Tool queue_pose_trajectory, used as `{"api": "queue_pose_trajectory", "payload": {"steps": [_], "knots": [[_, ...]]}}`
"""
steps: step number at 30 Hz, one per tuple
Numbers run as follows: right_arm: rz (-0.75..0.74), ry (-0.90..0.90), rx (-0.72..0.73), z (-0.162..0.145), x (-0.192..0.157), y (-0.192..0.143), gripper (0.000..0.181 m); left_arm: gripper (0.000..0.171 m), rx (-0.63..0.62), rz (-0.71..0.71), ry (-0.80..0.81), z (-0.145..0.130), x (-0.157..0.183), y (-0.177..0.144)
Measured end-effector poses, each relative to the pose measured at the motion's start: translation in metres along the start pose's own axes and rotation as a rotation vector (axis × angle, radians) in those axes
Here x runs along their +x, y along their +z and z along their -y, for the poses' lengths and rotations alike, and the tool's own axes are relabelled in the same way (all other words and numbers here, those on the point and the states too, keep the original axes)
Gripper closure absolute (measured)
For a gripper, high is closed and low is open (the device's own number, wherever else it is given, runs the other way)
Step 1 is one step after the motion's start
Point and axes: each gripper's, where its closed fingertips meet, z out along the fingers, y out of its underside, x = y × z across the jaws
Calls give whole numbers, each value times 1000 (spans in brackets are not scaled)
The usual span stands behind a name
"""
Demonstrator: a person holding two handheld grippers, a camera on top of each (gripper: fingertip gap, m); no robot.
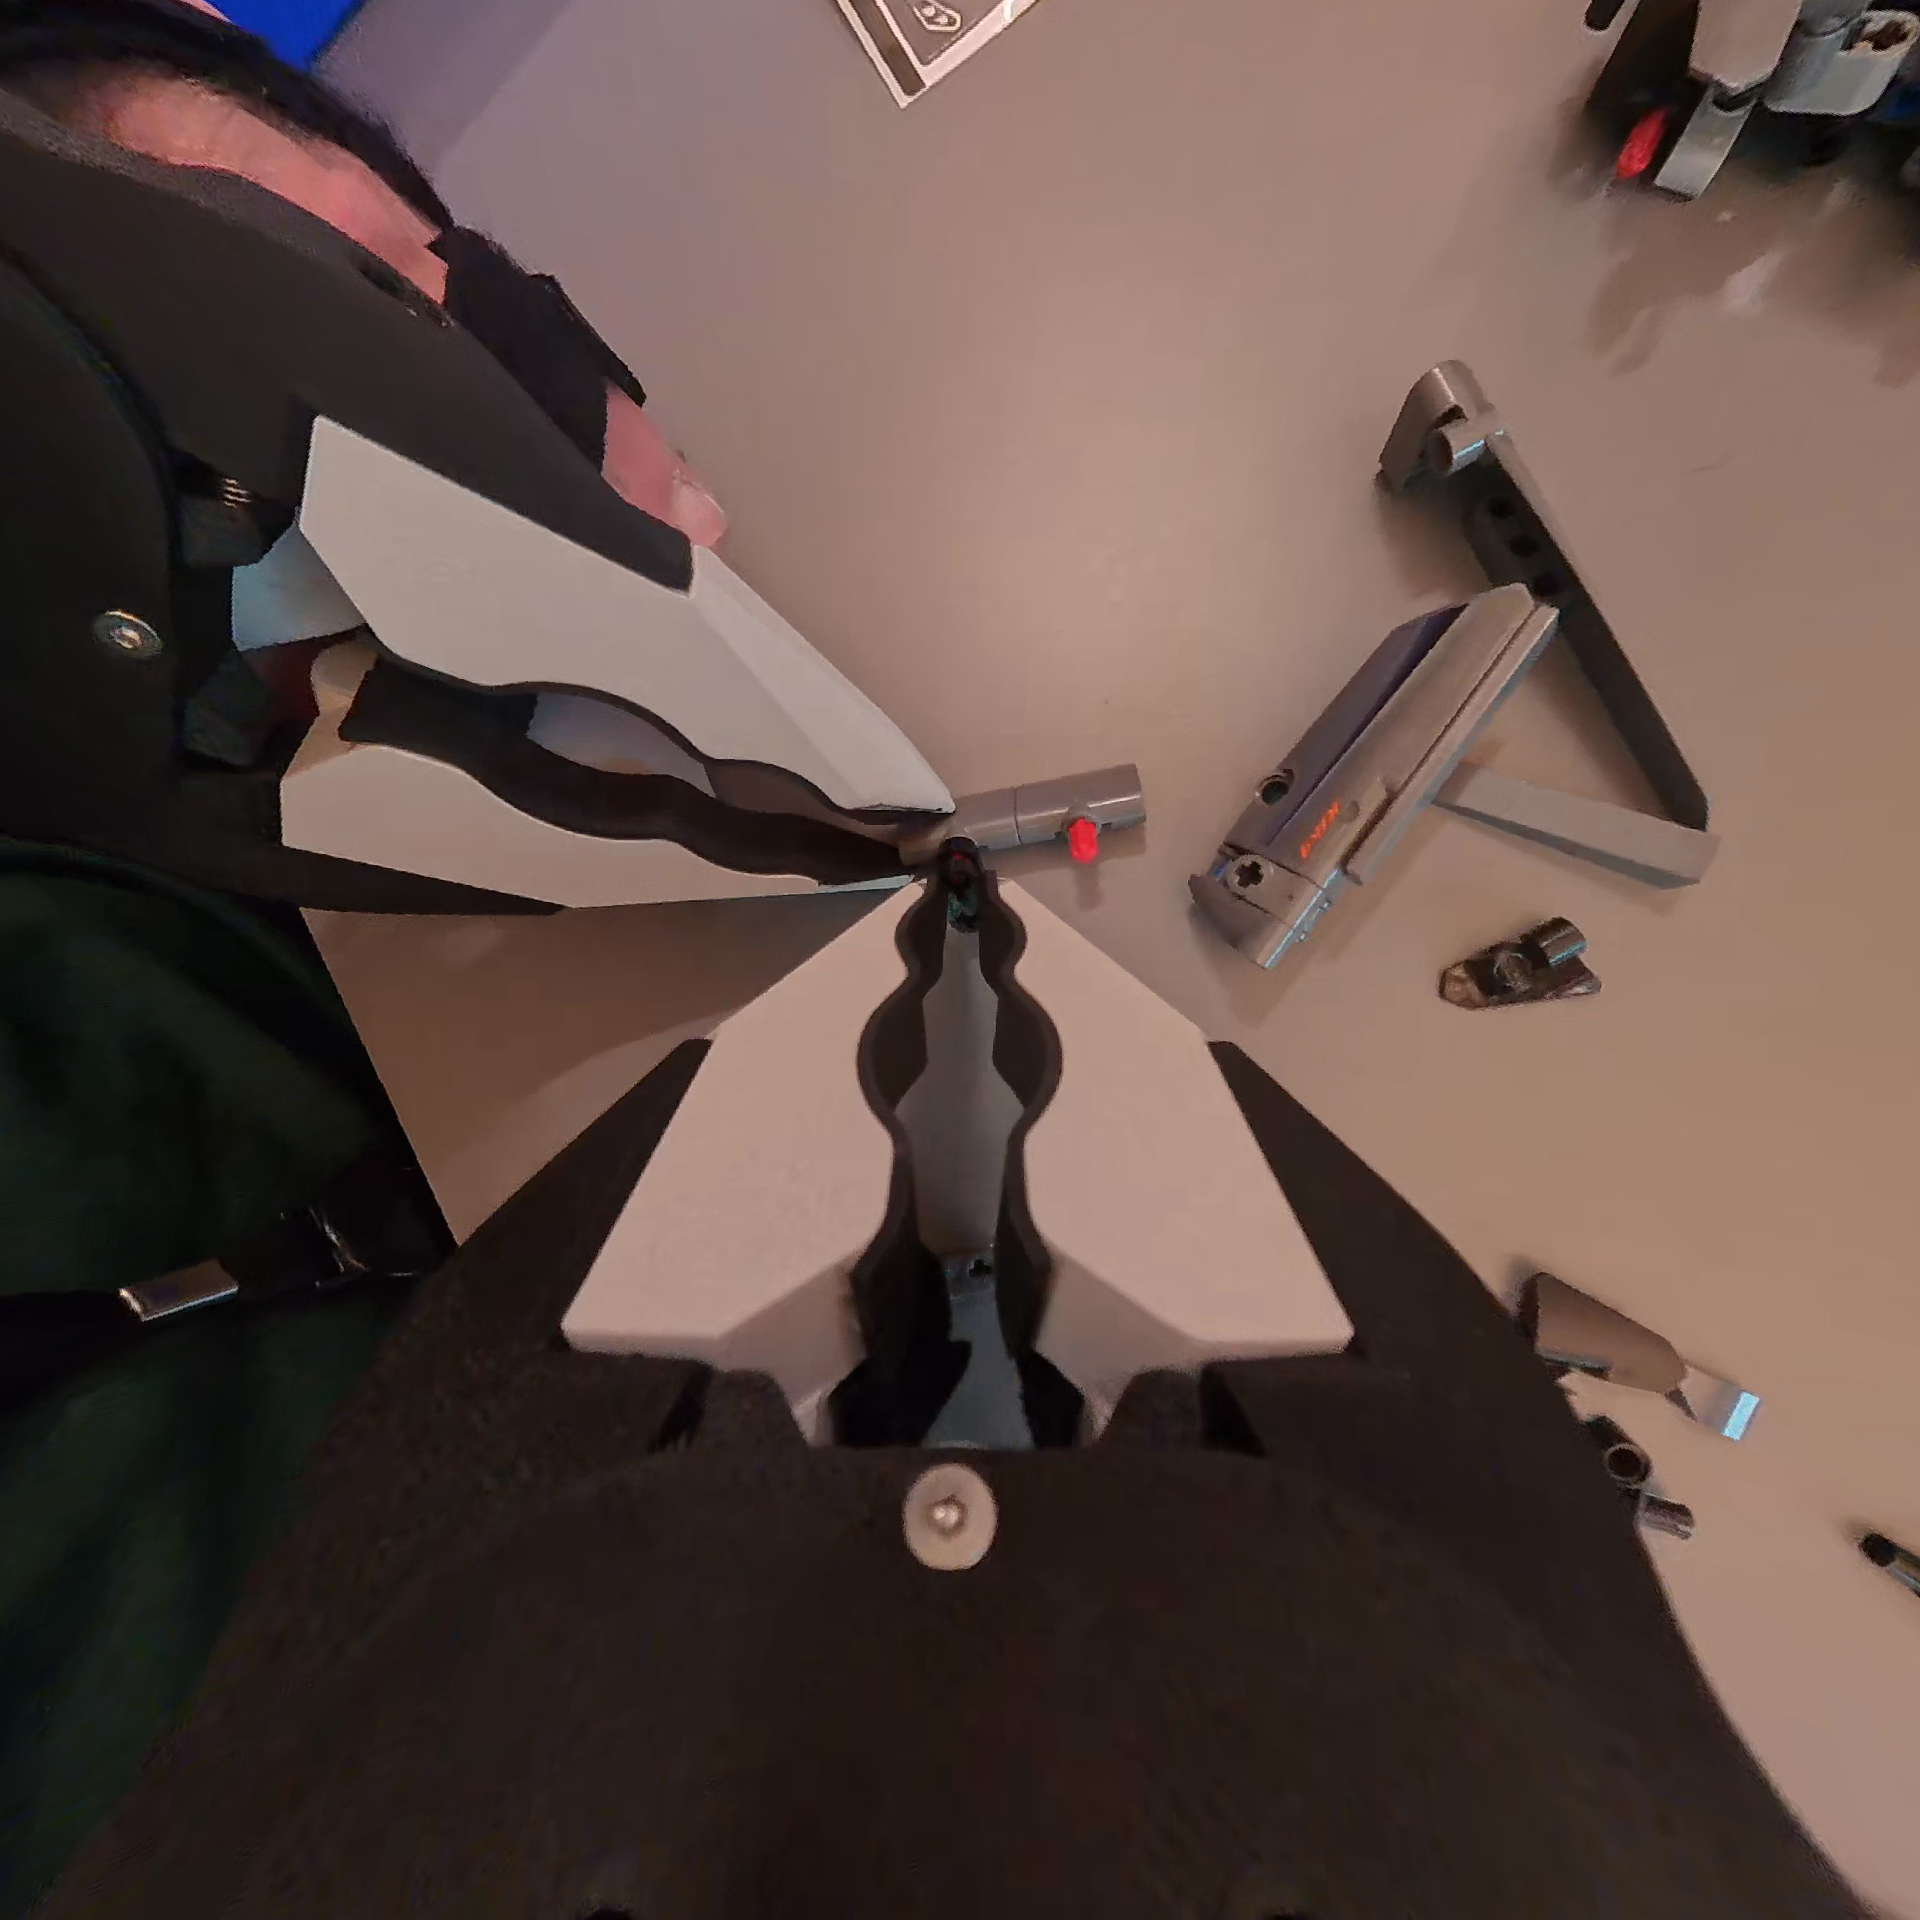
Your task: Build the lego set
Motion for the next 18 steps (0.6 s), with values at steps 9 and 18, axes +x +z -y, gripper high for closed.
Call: {"api": "queue_pose_trajectory", "payload": {"steps": [9,18], "knots": [[34,34,28,1,1,3,178,163,3,8,5,-1,-1,0],[6,-2,-45,3,2,4,178,163,-1,18,17,-2,-3,0]]}}
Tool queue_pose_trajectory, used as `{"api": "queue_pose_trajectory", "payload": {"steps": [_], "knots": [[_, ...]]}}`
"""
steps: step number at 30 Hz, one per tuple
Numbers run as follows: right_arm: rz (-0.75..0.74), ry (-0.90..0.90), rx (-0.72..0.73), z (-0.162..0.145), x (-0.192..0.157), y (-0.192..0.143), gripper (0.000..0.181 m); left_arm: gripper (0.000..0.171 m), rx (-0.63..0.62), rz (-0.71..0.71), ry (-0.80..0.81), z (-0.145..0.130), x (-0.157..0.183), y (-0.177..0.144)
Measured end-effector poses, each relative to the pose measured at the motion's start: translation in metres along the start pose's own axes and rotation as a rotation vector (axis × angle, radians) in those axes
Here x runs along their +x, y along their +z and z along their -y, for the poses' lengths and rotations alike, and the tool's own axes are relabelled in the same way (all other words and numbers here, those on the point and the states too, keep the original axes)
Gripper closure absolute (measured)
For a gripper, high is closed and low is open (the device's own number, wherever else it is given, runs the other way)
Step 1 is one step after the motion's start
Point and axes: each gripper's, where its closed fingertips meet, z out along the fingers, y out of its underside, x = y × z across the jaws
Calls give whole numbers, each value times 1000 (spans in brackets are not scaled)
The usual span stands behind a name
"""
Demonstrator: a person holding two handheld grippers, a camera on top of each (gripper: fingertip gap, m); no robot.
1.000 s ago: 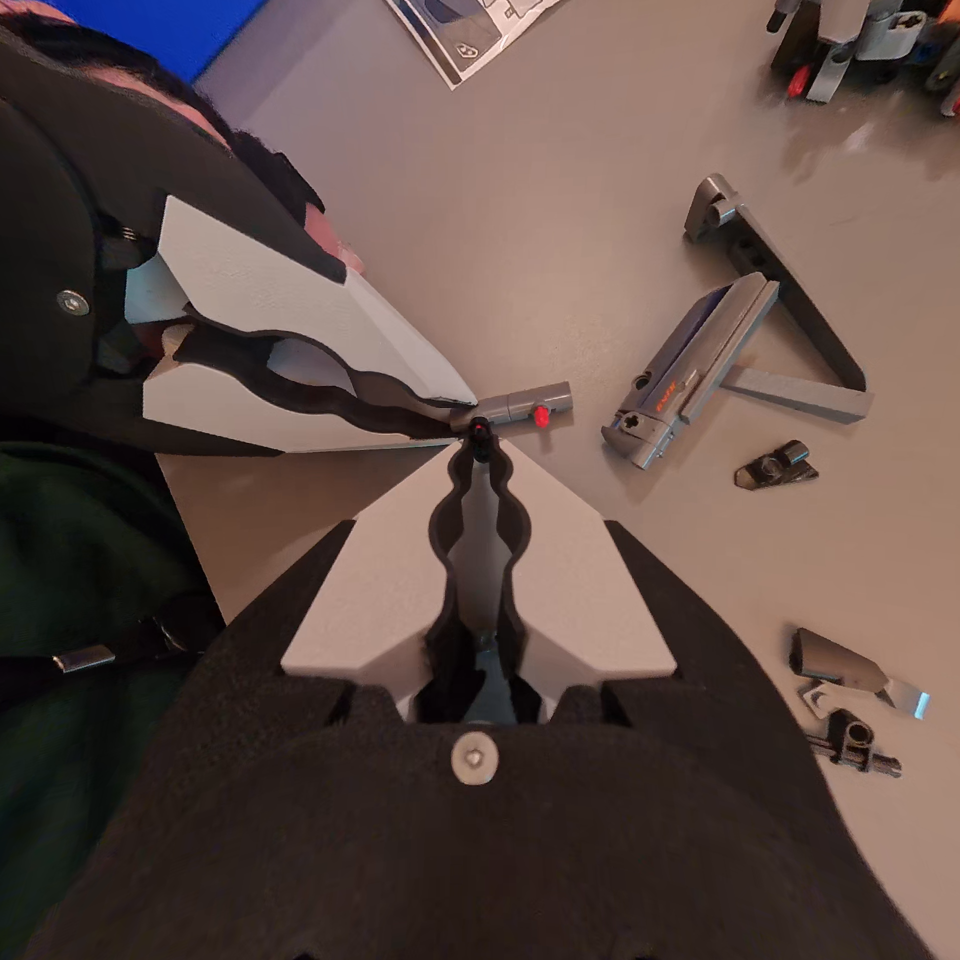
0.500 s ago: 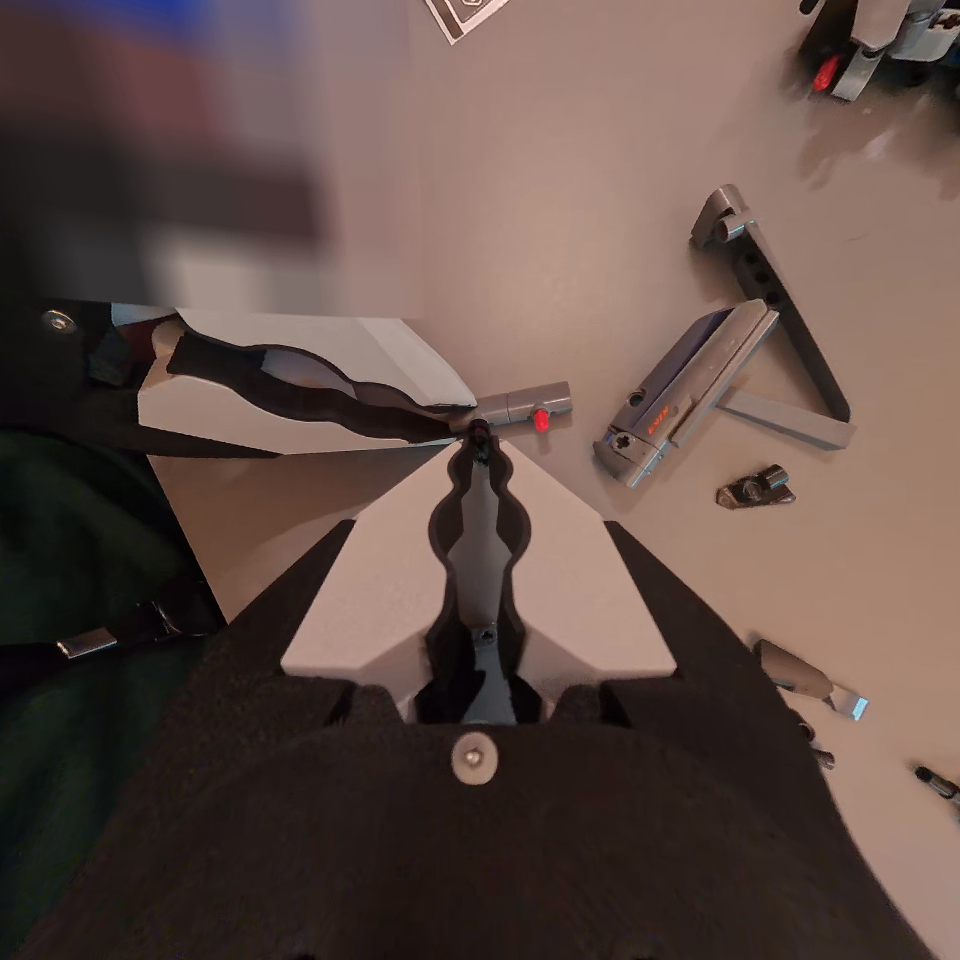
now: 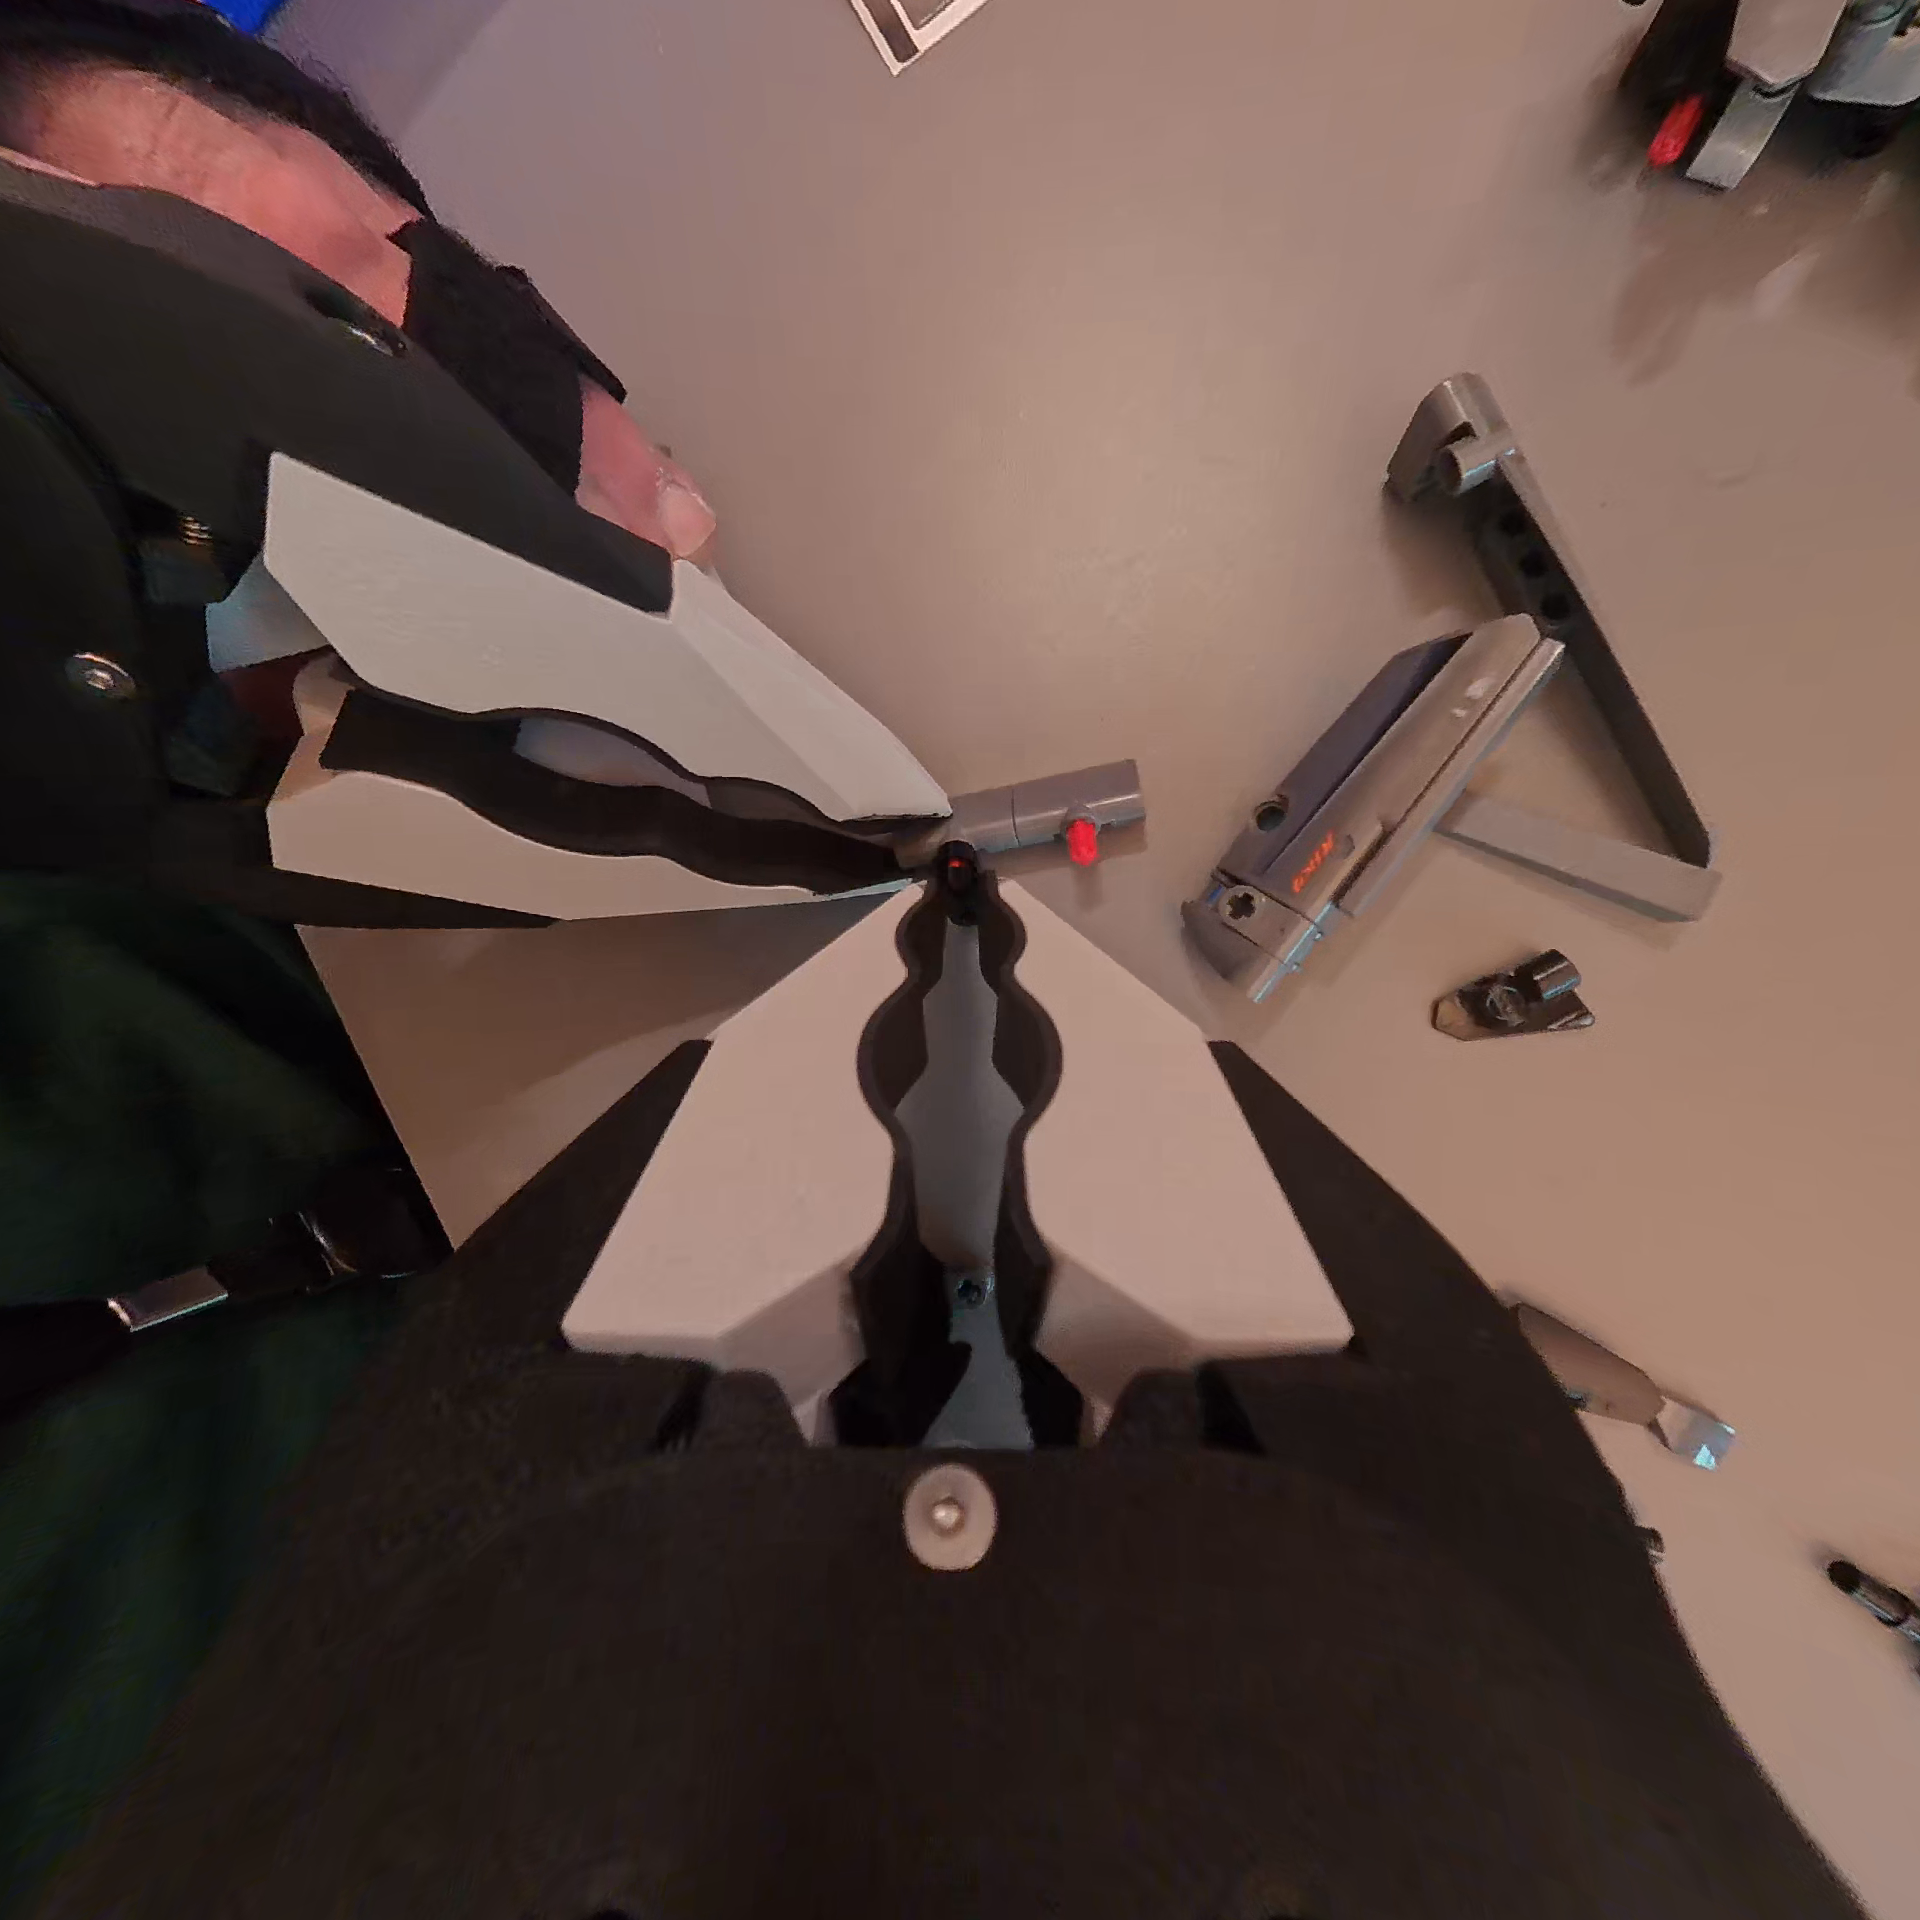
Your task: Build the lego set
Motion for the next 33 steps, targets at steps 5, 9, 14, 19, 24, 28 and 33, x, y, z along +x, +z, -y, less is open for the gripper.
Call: {"api": "queue_pose_trajectory", "payload": {"steps": [5,9,14,19,24,28,33], "knots": [[56,40,84,0,-1,-1,177,163,26,-11,-34,-1,0,0],[76,37,114,1,0,-2,177,163,24,-4,-21,0,-1,1],[135,60,153,2,0,-5,177,163,28,-7,-25,0,-2,1],[175,56,179,4,1,-7,180,163,31,-11,-27,0,-1,2],[213,49,191,4,1,-7,181,163,33,-17,-30,1,-1,2],[221,47,199,4,1,-6,181,163,30,-19,-24,1,-1,2],[210,33,197,4,1,-6,181,163,30,-21,-31,1,-1,2]]}}
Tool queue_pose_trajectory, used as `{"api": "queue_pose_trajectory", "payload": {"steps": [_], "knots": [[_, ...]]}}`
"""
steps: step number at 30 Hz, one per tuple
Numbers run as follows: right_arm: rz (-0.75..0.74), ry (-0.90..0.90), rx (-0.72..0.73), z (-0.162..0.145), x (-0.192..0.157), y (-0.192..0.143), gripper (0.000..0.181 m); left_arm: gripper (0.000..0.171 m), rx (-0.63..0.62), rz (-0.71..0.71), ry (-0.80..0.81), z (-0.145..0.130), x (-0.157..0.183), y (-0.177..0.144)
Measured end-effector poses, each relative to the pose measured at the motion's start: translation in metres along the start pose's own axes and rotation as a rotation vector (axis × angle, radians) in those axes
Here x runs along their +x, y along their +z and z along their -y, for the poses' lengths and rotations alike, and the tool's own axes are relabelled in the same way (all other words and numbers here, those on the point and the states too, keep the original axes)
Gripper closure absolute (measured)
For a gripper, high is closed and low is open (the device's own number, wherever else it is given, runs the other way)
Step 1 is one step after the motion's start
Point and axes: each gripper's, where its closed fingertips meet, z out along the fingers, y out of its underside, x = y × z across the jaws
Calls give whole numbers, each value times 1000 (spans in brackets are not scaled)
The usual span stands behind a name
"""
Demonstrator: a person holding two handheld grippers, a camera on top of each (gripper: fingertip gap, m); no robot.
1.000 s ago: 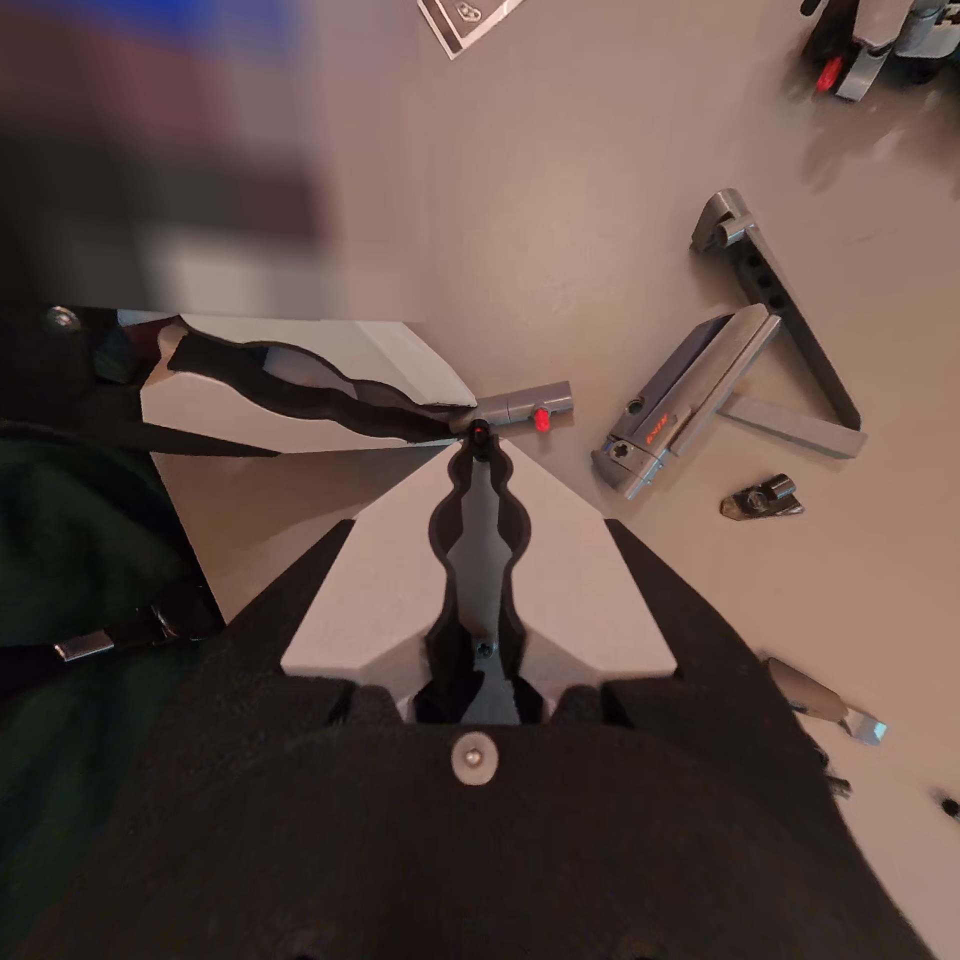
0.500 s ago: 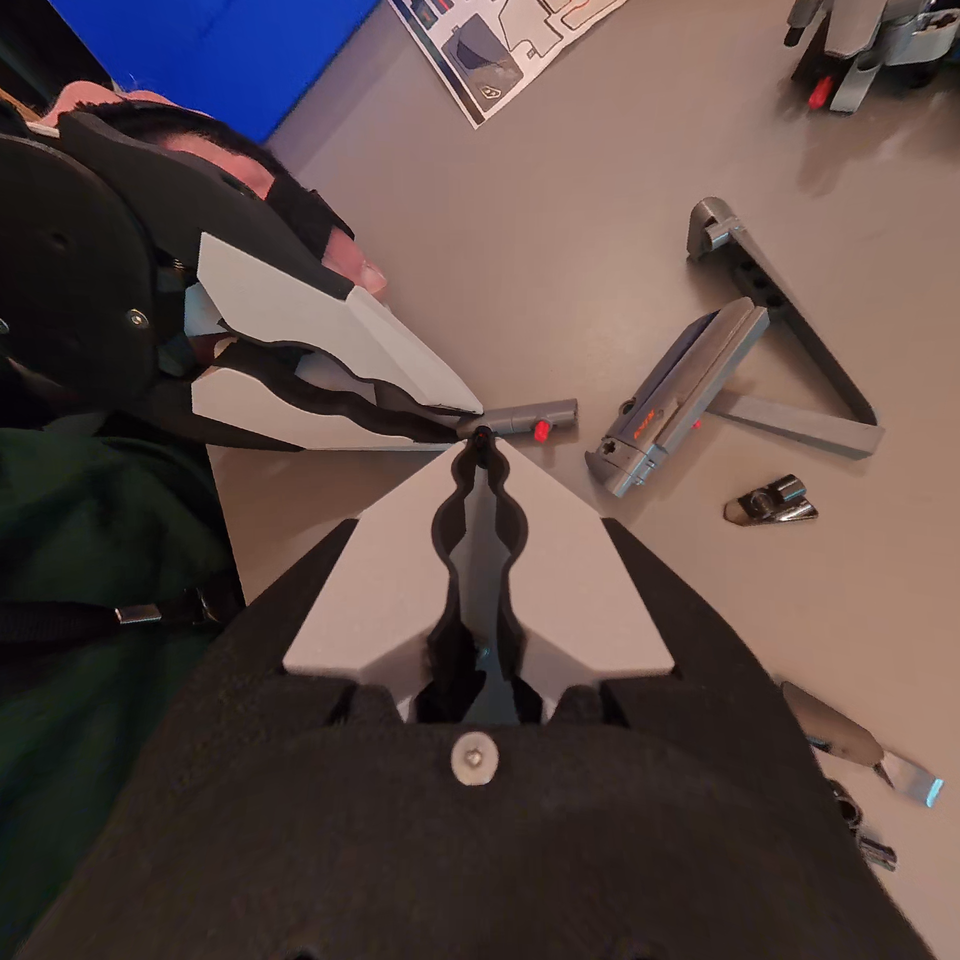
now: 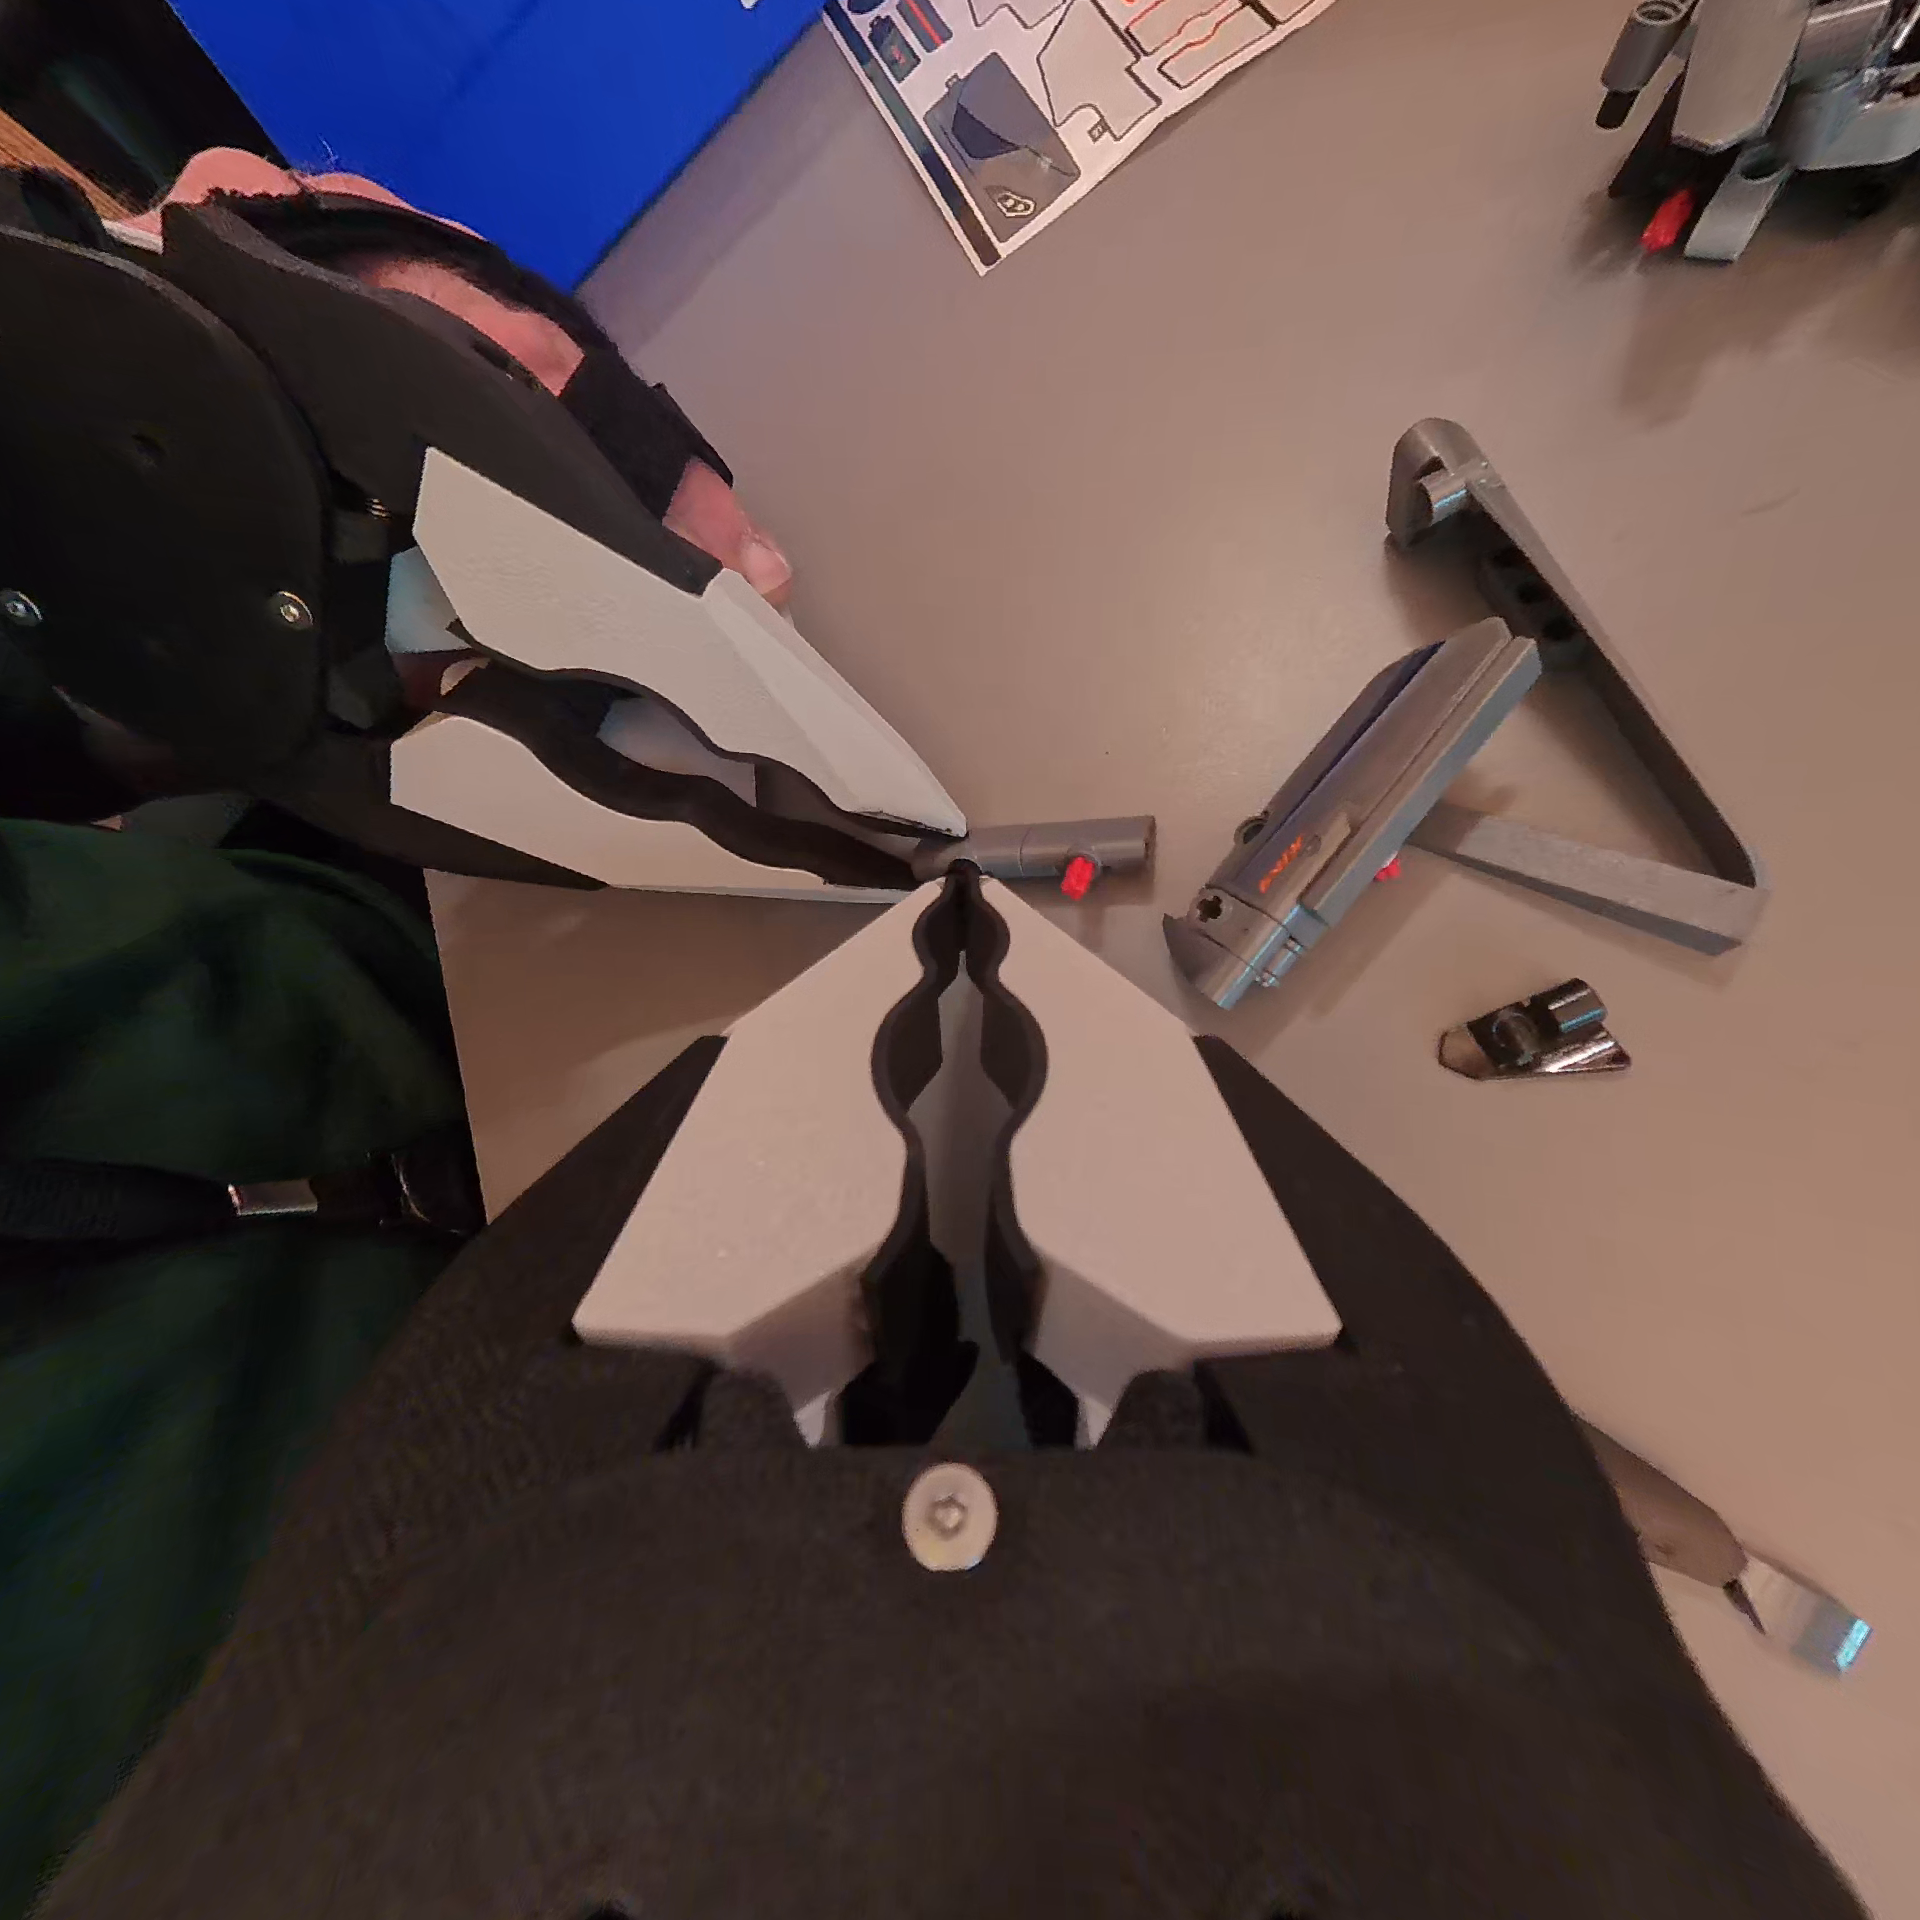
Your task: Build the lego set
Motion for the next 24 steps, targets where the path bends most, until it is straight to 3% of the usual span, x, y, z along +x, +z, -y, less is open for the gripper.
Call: {"api": "queue_pose_trajectory", "payload": {"steps": [12,24], "knots": [[-33,-67,76,2,1,1,181,163,8,-20,-47,-2,-2,0],[-9,-72,61,-2,1,1,181,162,15,-37,-63,-1,-2,0]]}}
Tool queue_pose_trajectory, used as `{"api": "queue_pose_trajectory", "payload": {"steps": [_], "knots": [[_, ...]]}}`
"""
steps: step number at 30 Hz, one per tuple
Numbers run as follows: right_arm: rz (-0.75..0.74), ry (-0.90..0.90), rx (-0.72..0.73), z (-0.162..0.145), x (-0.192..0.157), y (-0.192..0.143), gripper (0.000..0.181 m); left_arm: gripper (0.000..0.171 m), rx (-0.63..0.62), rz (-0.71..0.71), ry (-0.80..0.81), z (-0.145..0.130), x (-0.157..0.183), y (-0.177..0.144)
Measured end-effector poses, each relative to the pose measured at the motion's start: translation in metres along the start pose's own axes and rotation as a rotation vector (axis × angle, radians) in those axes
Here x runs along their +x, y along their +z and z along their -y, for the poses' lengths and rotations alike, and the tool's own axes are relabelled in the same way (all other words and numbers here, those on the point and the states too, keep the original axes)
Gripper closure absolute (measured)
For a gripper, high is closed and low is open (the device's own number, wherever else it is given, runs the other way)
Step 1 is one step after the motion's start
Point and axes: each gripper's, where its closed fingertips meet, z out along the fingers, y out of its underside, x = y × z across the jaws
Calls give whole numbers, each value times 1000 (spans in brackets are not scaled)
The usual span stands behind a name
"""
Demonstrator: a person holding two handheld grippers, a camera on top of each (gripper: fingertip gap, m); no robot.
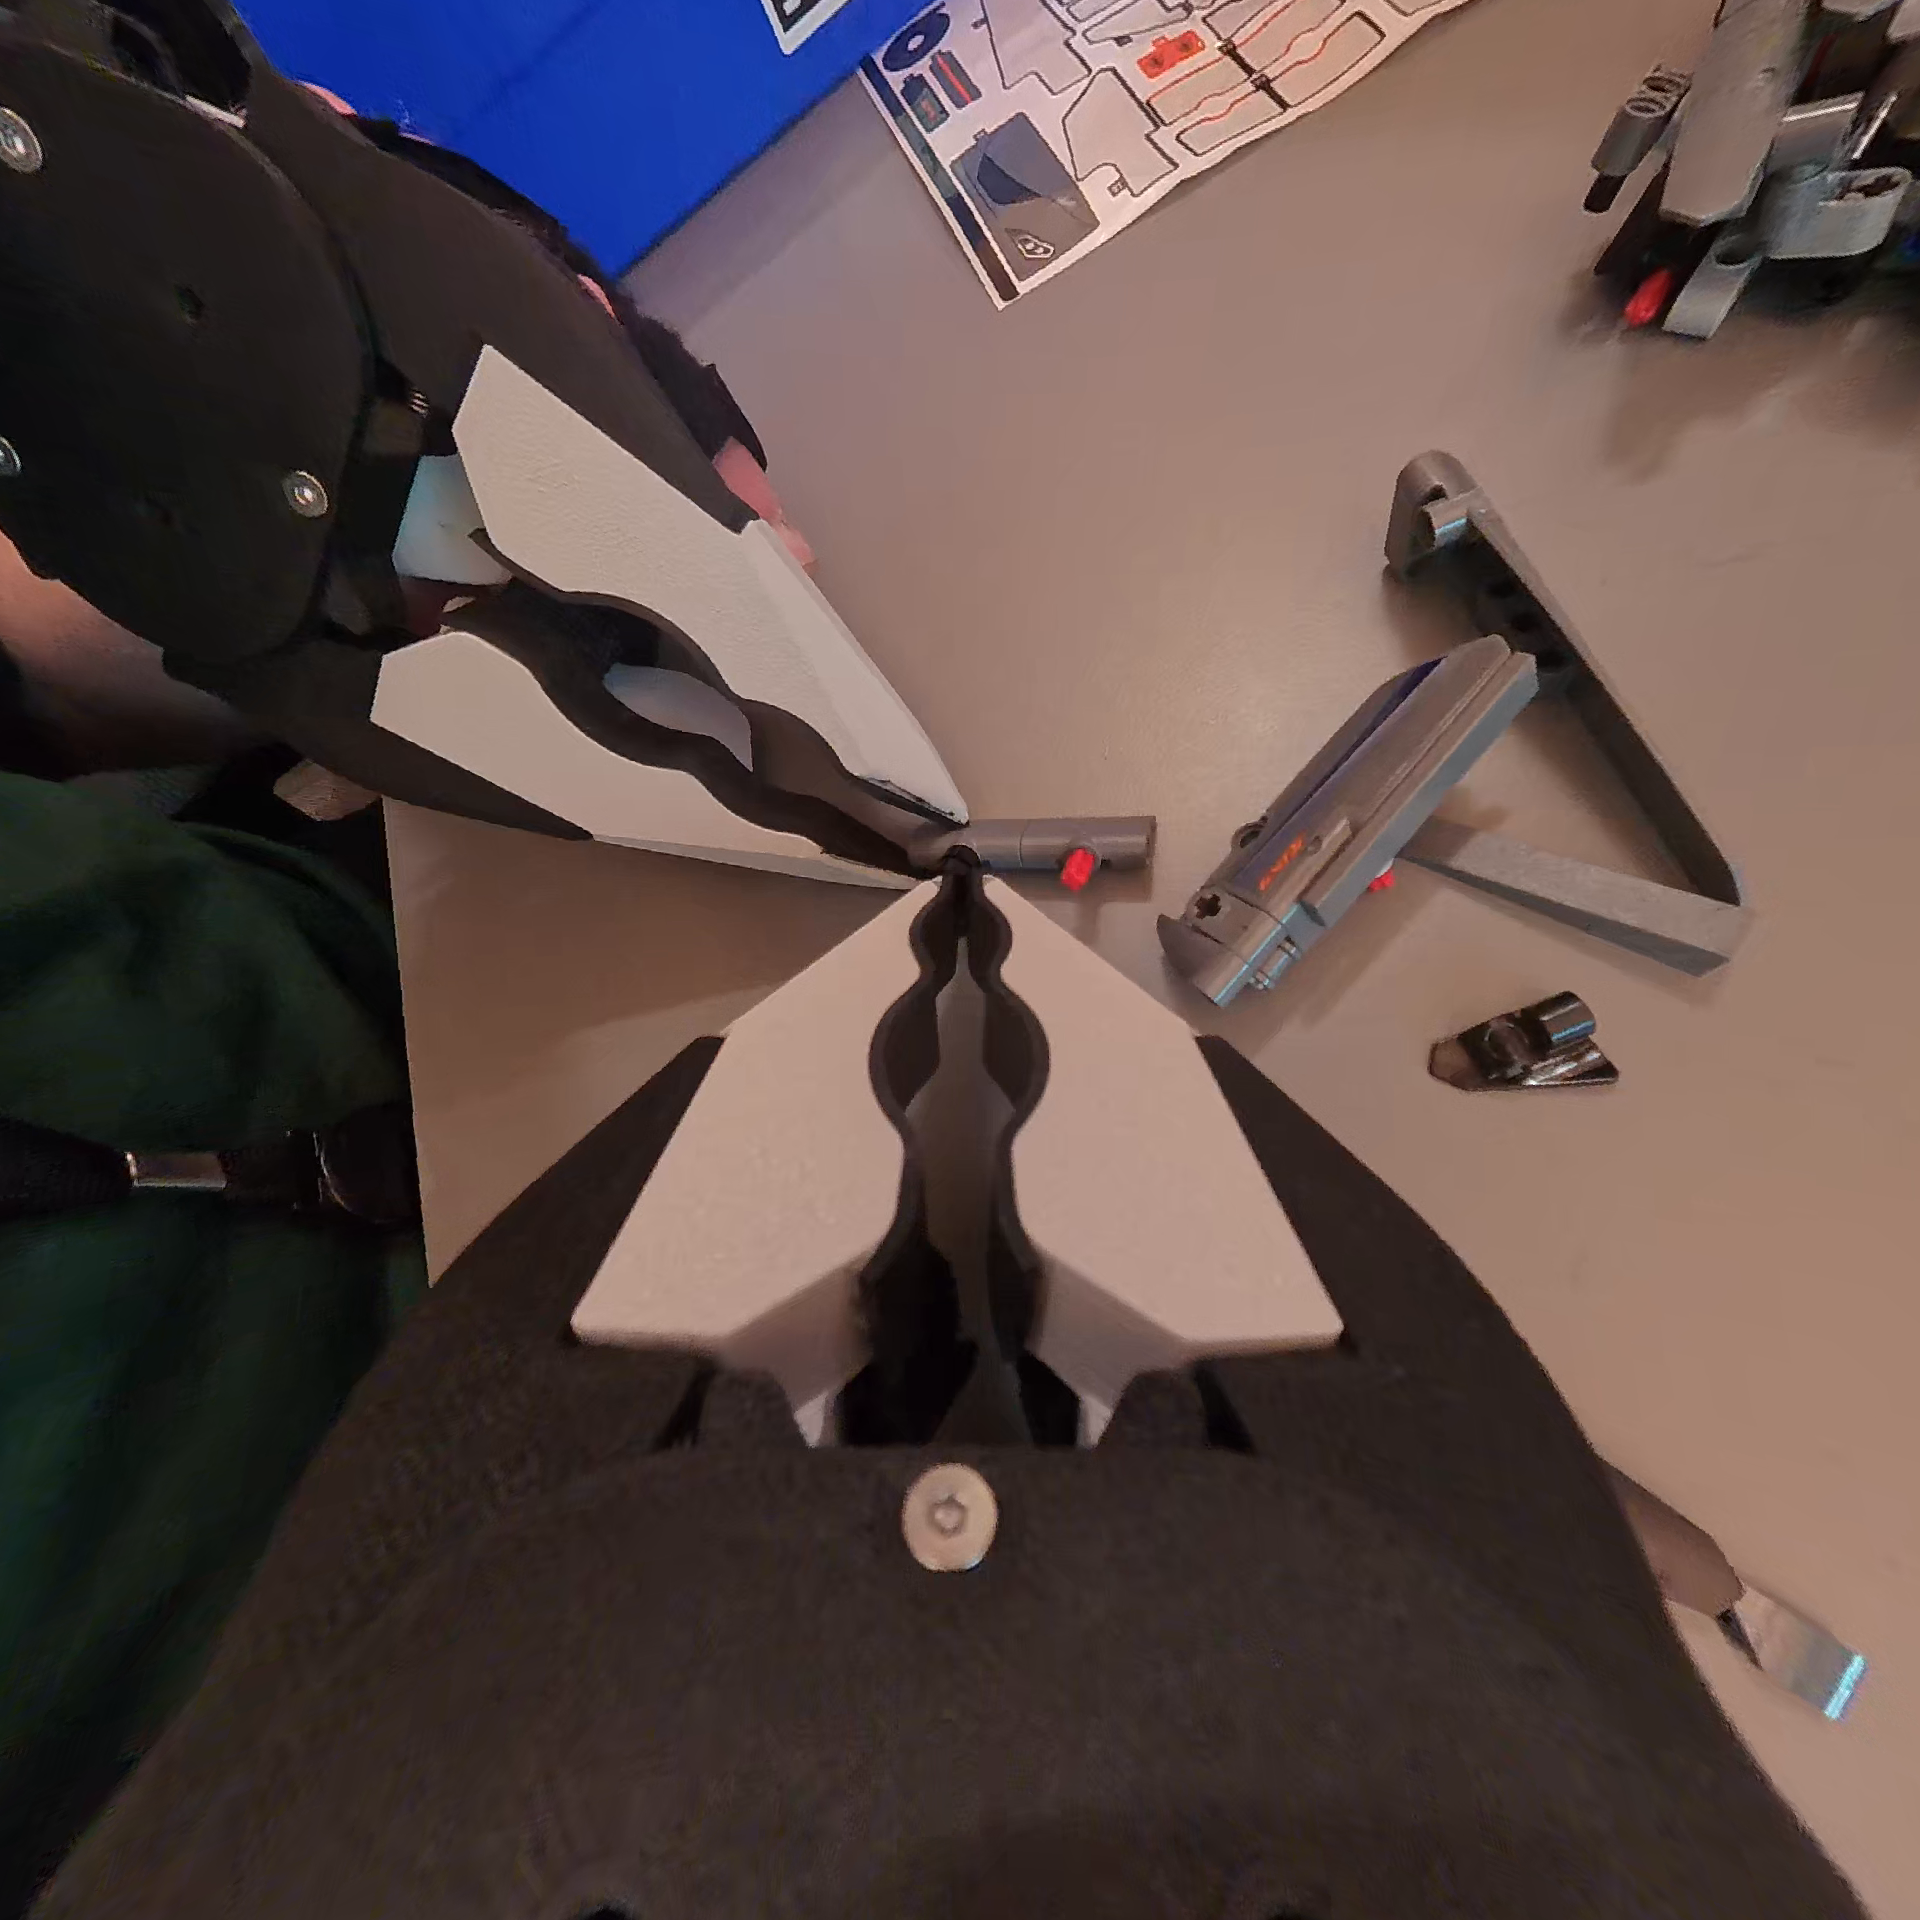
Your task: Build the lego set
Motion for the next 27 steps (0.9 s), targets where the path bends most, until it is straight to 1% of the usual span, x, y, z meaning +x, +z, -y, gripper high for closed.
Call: {"api": "queue_pose_trajectory", "payload": {"steps": [8,12,17,20,22,24,27], "knots": [[-33,-51,-4,0,1,2,181,162,1,0,-13,0,-1,0],[-20,-14,0,1,2,1,181,162,11,-6,-21,0,-1,0],[-31,-30,32,5,2,-18,178,161,12,-16,-35,-1,-1,0],[-54,-30,14,-1,4,-26,174,154,2,-18,-52,-2,-3,-2],[-64,-34,7,-4,2,-23,170,155,-8,-20,-57,-3,-4,-3],[-88,-50,-15,-7,1,-14,167,161,-11,-40,-68,-3,-1,-2],[-126,-77,-49,-9,1,0,161,164,-27,-38,-64,-2,1,-1]]}}
